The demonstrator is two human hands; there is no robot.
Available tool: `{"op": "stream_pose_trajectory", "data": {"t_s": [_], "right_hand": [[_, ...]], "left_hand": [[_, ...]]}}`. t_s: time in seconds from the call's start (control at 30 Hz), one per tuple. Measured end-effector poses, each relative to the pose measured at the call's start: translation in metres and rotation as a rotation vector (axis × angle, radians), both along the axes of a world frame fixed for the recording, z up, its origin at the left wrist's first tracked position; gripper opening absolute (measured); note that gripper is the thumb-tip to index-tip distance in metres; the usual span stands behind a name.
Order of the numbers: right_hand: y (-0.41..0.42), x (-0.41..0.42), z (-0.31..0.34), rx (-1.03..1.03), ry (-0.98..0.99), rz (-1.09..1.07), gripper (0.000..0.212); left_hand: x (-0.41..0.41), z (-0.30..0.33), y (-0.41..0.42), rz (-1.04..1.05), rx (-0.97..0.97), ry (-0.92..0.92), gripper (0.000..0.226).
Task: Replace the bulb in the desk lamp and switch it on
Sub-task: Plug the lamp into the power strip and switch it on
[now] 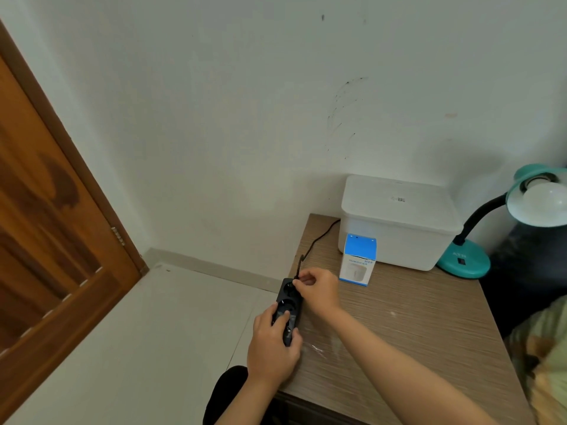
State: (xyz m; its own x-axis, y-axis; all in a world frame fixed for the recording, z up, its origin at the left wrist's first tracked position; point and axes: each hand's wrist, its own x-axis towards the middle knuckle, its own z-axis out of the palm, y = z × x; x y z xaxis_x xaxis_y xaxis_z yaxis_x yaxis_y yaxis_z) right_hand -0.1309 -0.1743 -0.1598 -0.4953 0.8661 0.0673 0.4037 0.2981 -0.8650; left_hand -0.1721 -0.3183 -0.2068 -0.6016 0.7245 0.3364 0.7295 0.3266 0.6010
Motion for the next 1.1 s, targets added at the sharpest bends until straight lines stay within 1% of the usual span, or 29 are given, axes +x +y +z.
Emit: {"op": "stream_pose_trajectory", "data": {"t_s": [0.13, 0.43, 0.73, 0.87, 0.97, 1.03, 1.1], "right_hand": [[0.002, 0.001, 0.001, 0.001, -0.051, 0.09, 0.015], [0.0, 0.001, -0.008, 0.007, -0.077, 0.049, 0.018], [0.003, 0.002, -0.01, -0.038, -0.068, 0.074, 0.019], [-0.009, 0.021, -0.012, -0.019, -0.008, 0.095, 0.018], [-0.021, 0.049, -0.019, -0.007, 0.058, 0.039, 0.02], [-0.022, 0.075, -0.026, -0.023, 0.07, -0.02, 0.02], [-0.015, 0.102, -0.034, -0.015, 0.059, -0.103, 0.018]], "left_hand": [[0.0, 0.0, -0.001, 0.001, -0.006, -0.004, 0.038], [0.0, 0.003, -0.001, 0.0, -0.022, -0.004, 0.038], [0.0, 0.006, -0.002, -0.009, -0.041, 0.005, 0.038], [0.001, 0.009, -0.002, -0.021, -0.058, 0.005, 0.038], [0.001, 0.009, 0.002, -0.029, -0.122, 0.037, 0.036], [0.004, 0.009, 0.007, -0.011, -0.201, 0.118, 0.033], [0.013, 0.012, 0.014, 0.011, -0.283, 0.185, 0.035]]}}
